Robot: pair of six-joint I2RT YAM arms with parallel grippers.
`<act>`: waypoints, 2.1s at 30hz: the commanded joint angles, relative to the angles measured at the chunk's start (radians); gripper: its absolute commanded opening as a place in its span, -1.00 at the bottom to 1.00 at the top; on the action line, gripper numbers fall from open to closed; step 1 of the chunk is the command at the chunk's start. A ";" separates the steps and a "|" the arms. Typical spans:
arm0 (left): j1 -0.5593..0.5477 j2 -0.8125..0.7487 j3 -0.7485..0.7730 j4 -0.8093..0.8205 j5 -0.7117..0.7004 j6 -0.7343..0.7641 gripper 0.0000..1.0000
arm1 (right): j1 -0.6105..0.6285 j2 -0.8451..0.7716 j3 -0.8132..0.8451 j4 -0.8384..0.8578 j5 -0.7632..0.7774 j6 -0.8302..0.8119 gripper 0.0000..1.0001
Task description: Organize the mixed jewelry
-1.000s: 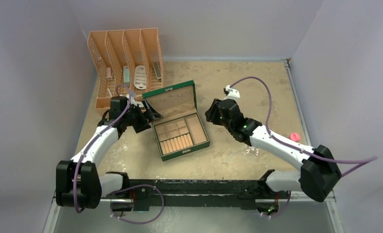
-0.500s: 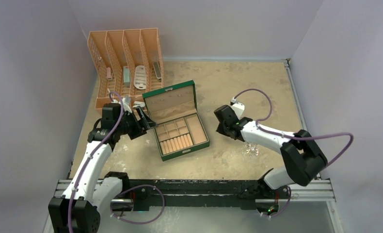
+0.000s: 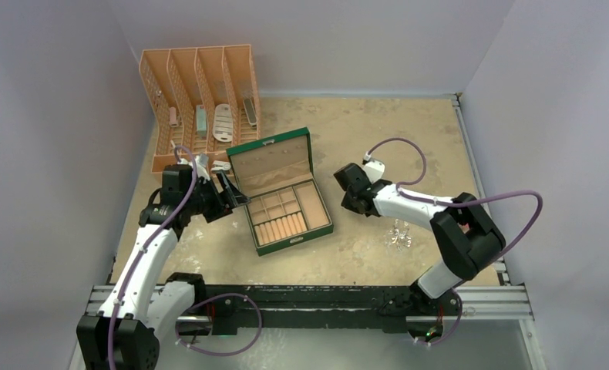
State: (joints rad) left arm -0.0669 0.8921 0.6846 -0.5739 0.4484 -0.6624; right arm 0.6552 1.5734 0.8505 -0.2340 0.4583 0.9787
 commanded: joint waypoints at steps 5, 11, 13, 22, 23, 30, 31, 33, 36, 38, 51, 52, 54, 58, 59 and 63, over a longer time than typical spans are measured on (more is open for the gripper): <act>-0.001 -0.004 0.021 0.024 0.000 0.026 0.43 | -0.004 0.052 0.070 0.019 -0.007 -0.091 -0.45; -0.001 0.009 0.015 0.036 -0.002 0.024 0.44 | -0.004 0.083 0.081 0.020 -0.006 -0.129 -0.46; -0.001 0.011 0.013 0.038 -0.002 0.026 0.44 | -0.003 0.088 0.079 0.017 -0.009 -0.130 -0.48; -0.001 0.014 0.018 0.033 0.001 0.025 0.44 | -0.006 0.084 0.060 0.005 -0.046 -0.103 -0.84; -0.001 0.014 0.019 0.033 0.006 0.026 0.44 | -0.005 0.081 0.056 0.007 -0.048 -0.097 -0.91; -0.001 -0.015 0.048 0.008 0.037 0.033 0.44 | -0.006 -0.001 0.040 0.010 -0.033 -0.034 -1.00; -0.002 -0.023 0.055 -0.001 0.040 0.034 0.44 | -0.006 -0.018 0.038 0.010 -0.036 -0.023 -1.00; -0.001 -0.041 0.067 -0.012 0.049 0.039 0.44 | -0.006 -0.059 0.030 0.013 -0.052 -0.001 -1.00; -0.001 -0.071 0.074 -0.001 0.114 0.057 0.44 | -0.007 -0.129 0.018 0.025 -0.086 0.034 -1.00; -0.001 -0.086 0.070 0.019 0.172 0.063 0.44 | -0.007 -0.184 0.007 0.043 -0.123 0.060 -1.00; -0.312 -0.038 0.002 0.314 0.136 0.007 0.51 | -0.009 -0.401 -0.127 0.278 -0.486 0.377 -1.00; -0.349 -0.019 -0.001 0.358 0.113 0.002 0.51 | -0.009 -0.402 -0.133 0.291 -0.512 0.398 -1.00; -0.432 0.036 -0.002 0.433 0.058 0.001 0.51 | -0.009 -0.400 -0.143 0.327 -0.566 0.431 -1.00; -0.600 0.165 0.028 0.539 -0.089 0.032 0.40 | -0.011 -0.390 -0.144 0.369 -0.624 0.477 -1.00; -0.630 0.199 0.043 0.550 -0.130 0.038 0.37 | -0.012 -0.391 -0.148 0.376 -0.632 0.488 -1.00; -0.667 0.295 0.080 0.614 -0.226 0.030 0.24 | -0.021 -0.395 -0.175 0.415 -0.663 0.523 -1.00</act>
State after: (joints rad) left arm -0.7116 1.1374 0.7013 -0.1165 0.3733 -0.6415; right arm 0.6453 1.1900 0.6987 0.0921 -0.1318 1.4322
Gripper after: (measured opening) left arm 0.634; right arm 0.004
